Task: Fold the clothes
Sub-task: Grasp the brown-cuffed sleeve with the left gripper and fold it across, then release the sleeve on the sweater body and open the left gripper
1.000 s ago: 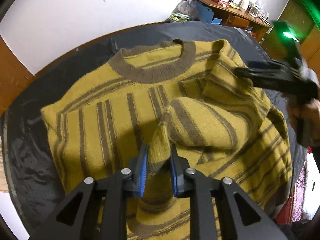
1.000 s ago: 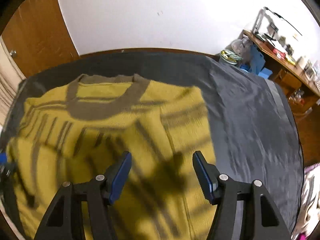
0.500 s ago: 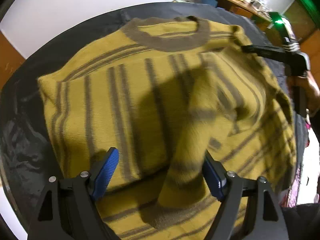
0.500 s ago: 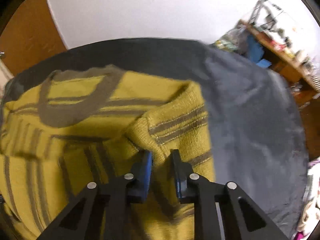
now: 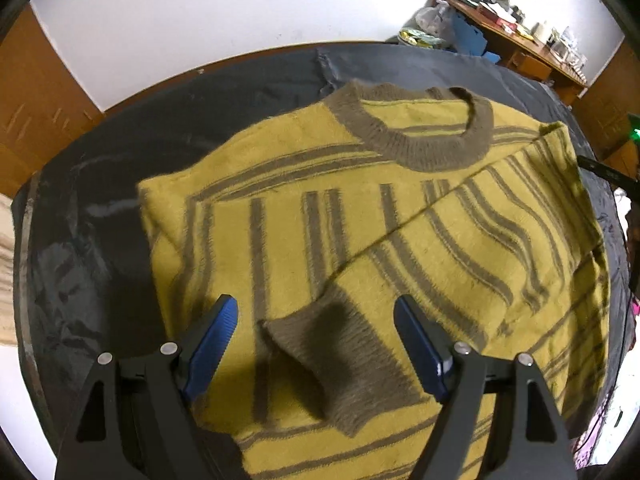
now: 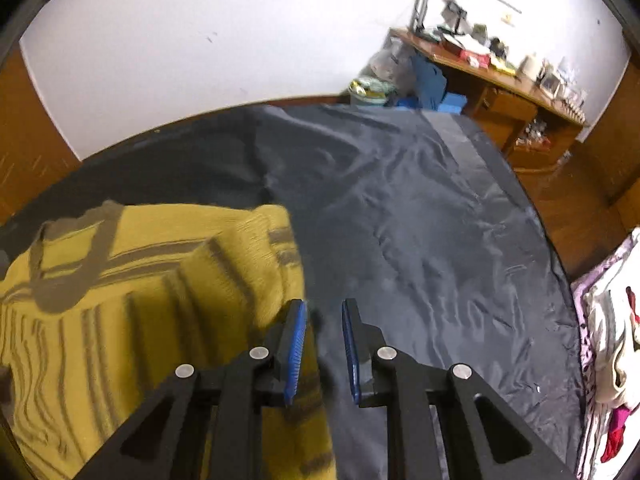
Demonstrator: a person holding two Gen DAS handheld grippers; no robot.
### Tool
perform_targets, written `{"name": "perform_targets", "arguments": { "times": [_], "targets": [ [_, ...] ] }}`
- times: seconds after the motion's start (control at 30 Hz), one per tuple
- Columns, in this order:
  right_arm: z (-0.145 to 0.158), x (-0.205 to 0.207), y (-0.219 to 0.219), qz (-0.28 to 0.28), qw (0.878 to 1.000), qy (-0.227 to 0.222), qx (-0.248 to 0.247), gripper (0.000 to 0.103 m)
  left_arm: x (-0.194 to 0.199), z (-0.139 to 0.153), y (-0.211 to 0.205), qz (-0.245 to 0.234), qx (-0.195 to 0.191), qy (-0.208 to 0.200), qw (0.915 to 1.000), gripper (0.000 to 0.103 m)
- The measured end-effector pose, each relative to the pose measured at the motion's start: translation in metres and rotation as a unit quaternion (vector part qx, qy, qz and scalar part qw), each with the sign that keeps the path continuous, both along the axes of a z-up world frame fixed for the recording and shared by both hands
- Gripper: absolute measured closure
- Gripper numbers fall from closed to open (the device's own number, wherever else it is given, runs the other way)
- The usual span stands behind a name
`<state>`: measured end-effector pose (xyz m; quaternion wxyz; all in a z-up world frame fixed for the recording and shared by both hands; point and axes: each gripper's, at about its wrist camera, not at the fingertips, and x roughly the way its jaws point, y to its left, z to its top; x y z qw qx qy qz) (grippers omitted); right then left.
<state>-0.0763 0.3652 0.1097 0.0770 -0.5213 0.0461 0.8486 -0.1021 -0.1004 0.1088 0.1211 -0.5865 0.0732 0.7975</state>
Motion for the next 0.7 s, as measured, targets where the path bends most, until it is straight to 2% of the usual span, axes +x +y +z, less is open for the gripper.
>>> {"name": "perform_targets", "arguments": {
  "times": [0.1,0.17,0.2,0.23,0.3,0.37,0.43,0.5,0.53,0.57,0.6,0.63,0.67,0.7],
  "targets": [
    [0.014,0.020,-0.019,0.037,0.999,0.017,-0.033,0.081,0.008,0.004,-0.007,0.009,0.015,0.000,0.9998,0.019],
    [0.018,0.031,-0.035,0.070,0.996,0.020,-0.050,0.076,0.013,0.000,-0.009,0.016,0.018,-0.010,0.9997,0.019],
    [0.017,0.035,-0.044,0.092,0.994,0.018,-0.056,0.064,0.014,-0.003,-0.009,0.019,0.020,-0.013,0.9995,0.019],
    [0.013,0.040,-0.058,0.118,0.991,0.009,-0.058,0.039,0.012,-0.009,-0.007,0.021,0.024,-0.013,0.9994,0.019],
    [0.004,0.045,-0.073,0.139,0.990,0.001,-0.039,0.023,0.009,-0.019,-0.003,0.026,0.031,-0.013,0.9991,0.019],
    [-0.007,0.048,-0.086,0.155,0.988,-0.007,-0.010,0.023,0.005,-0.030,0.001,0.031,0.038,-0.012,0.9987,0.019],
    [-0.019,0.045,-0.088,0.143,0.989,-0.032,0.005,0.023,0.001,-0.041,0.004,0.035,0.045,-0.012,0.9983,0.020],
    [-0.022,0.048,-0.085,0.129,0.991,-0.038,-0.005,0.023,-0.003,-0.048,0.007,0.037,0.045,-0.006,0.9983,0.026],
    [-0.023,0.047,-0.082,0.121,0.992,-0.039,-0.012,0.023,-0.004,-0.049,0.008,0.036,0.042,0.000,0.9985,0.036],
    [-0.024,0.047,-0.079,0.114,0.993,-0.039,-0.018,0.023,-0.006,-0.048,0.008,0.032,0.040,0.005,0.9987,0.052],
    [-0.024,0.046,-0.075,0.106,0.993,-0.040,-0.024,0.023,-0.008,-0.045,0.006,0.032,0.051,0.003,0.9982,0.064],
    [-0.026,0.045,-0.071,0.098,0.994,-0.036,-0.020,0.023,-0.010,-0.041,0.002,0.038,0.073,-0.002,0.9966,0.094],
    [-0.026,0.045,-0.069,0.088,0.996,-0.034,-0.006,0.023,-0.012,-0.038,-0.001,0.043,0.090,-0.004,0.9951,0.098],
    [-0.026,0.045,-0.066,0.078,0.996,-0.032,0.008,0.023,-0.013,-0.033,-0.002,0.040,0.089,0.006,0.9952,0.098]
  ]
}}
